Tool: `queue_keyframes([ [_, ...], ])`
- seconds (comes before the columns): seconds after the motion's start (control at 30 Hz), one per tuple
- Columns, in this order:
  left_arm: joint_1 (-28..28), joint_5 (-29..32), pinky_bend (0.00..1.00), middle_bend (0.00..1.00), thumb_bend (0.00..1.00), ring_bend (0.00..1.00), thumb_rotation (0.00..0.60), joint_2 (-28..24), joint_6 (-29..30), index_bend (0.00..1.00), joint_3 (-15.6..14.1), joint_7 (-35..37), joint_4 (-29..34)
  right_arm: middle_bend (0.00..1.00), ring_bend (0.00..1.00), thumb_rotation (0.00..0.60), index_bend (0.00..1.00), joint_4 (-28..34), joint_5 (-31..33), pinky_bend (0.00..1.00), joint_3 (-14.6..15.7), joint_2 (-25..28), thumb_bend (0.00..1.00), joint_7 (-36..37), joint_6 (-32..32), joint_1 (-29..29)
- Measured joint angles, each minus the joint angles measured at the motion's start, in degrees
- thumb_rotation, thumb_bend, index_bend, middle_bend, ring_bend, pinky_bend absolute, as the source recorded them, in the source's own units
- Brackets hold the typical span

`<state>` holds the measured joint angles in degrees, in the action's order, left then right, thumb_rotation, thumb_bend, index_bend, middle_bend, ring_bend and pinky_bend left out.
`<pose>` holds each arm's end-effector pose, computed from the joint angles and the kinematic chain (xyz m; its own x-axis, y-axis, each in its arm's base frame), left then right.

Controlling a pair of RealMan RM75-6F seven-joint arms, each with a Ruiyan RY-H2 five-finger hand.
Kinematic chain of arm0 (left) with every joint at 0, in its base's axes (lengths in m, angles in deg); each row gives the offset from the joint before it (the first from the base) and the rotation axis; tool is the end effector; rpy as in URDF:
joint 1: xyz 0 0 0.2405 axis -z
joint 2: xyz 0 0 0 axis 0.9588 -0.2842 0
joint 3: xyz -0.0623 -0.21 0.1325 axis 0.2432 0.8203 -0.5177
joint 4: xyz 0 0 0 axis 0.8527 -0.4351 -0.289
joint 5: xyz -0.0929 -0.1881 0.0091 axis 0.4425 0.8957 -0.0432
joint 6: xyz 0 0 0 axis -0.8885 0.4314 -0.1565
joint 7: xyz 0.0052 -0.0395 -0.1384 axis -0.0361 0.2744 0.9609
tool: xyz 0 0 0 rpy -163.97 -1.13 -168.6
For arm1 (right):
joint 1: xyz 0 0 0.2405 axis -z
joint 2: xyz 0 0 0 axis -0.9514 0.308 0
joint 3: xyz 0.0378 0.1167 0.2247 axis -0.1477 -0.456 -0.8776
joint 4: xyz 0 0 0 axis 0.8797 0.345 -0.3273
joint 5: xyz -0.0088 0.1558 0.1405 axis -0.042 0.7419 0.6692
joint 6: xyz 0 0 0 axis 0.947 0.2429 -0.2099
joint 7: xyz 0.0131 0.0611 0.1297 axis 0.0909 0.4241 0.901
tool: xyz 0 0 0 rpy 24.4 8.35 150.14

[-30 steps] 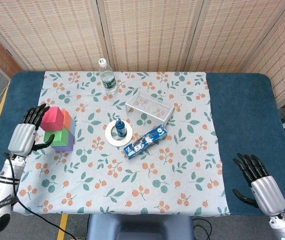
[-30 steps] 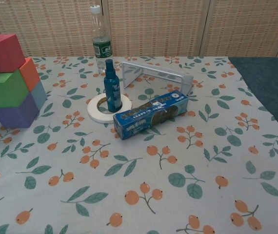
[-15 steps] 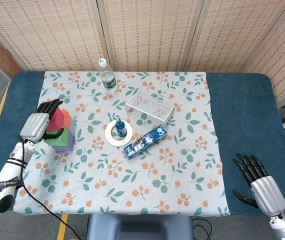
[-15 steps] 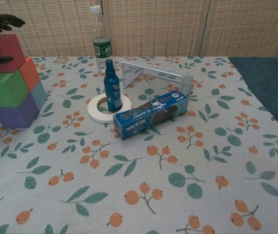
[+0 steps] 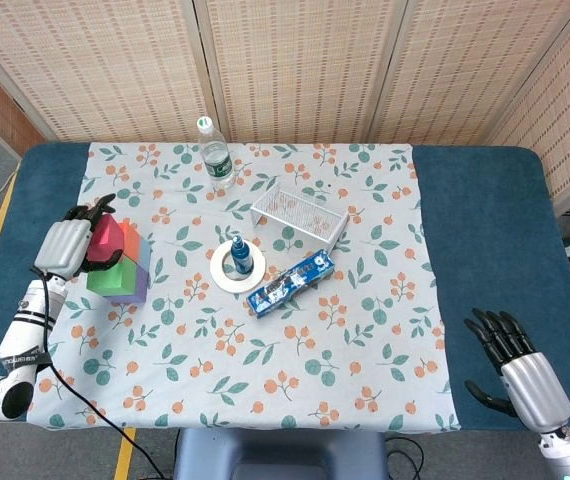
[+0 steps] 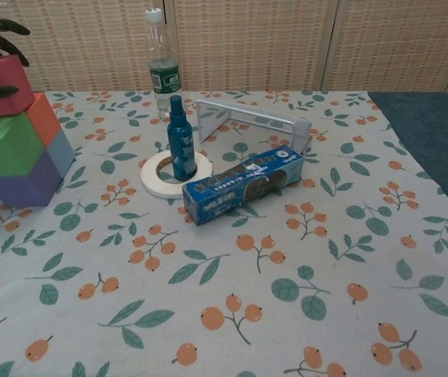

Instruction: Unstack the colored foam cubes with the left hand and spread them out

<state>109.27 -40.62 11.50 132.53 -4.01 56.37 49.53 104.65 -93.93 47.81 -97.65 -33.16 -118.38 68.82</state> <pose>-0.2328 0.3881 0.1305 0.2856 0.1181 0.9511 0.9541 -0.1289 -0.2705 -0.3039 -0.1397 0.1323 0.3494 -0.0235 0.9367 -0.8977 -0.2948 0.3275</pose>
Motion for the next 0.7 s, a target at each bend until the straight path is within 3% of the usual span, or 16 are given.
queue_keyframes([
  [0.13, -0.11, -1.11, 0.17, 0.29, 0.34, 0.57, 0.6, -0.06, 1.17, 0.0, 0.13, 1.24, 0.02, 0.0, 0.0, 0.6, 0.0, 0.12, -0.12, 0.0, 0.05, 0.12, 0.14, 0.08, -0.24, 0.12],
  [0.33, -0.87, -5.95, 0.15, 0.27, 0.34, 0.57, 0.6, 0.44, 8.0, 0.0, 0.0, 1.25, 0.62, 0.0, 0.0, 0.6, 0.0, 0.14, -0.21, 0.0, 0.19, 0.17, 0.15, 0.16, 0.06, 0.05],
  [0.53, -2.58, -13.01, 0.14, 0.25, 0.33, 0.56, 0.6, -1.36, 13.49, 0.0, -1.85, 0.43, 7.65, 0.0, 0.0, 0.6, 0.0, 0.11, -0.22, 0.0, 0.35, 0.05, 0.14, 0.37, 0.61, -0.09],
  [0.7, -4.68, -20.39, 0.11, 0.23, 0.32, 0.54, 0.6, -1.36, 18.26, 0.0, -5.61, -2.87, 14.95, 0.0, 0.0, 0.6, 0.0, 0.36, -0.56, 0.0, 1.25, -0.12, 0.14, 2.18, 2.43, -0.71],
])
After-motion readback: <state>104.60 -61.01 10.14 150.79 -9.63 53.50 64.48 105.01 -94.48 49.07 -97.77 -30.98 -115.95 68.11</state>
